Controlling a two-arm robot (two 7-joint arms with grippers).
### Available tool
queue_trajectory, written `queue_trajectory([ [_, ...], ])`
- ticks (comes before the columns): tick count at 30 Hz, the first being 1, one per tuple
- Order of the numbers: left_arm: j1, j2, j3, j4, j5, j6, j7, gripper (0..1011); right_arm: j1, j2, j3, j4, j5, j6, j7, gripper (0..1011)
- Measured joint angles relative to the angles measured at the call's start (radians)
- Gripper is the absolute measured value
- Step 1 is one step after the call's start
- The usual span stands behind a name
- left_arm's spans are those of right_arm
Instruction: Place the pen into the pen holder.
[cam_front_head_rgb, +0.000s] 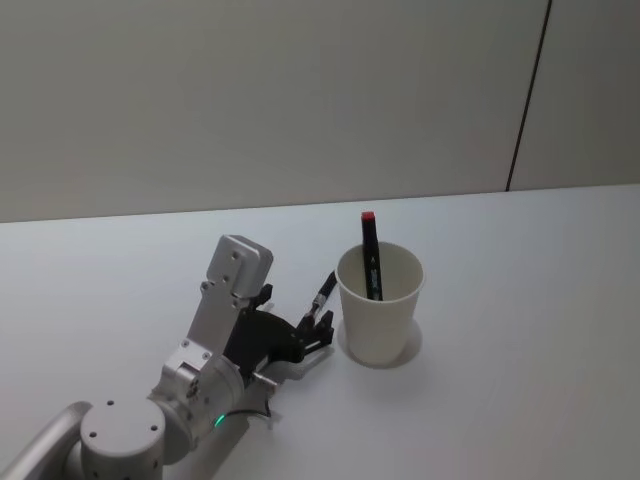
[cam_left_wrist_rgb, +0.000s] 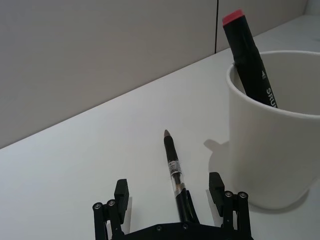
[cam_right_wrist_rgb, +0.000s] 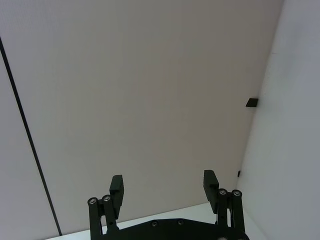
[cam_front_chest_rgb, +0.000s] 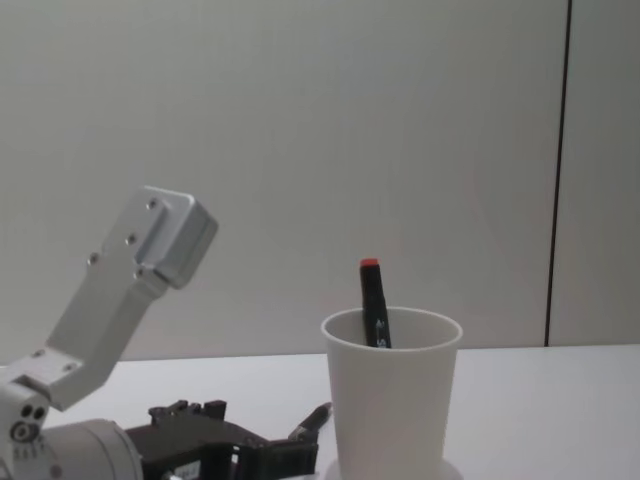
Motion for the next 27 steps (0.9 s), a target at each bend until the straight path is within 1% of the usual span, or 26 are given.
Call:
queue_trajectory([
  [12,0.006,-0.011,0.009,0.003,0.013,0.004,0.003,1001,0.0,0.001,0.001,0.0,0.0,0.001,-0.002,1001],
  [27,0.008,-0.015,0.012,0.004,0.018,0.006,0.004,1001,0.0,0.001,0.002,0.0,0.0,0.002,-0.003,1001],
])
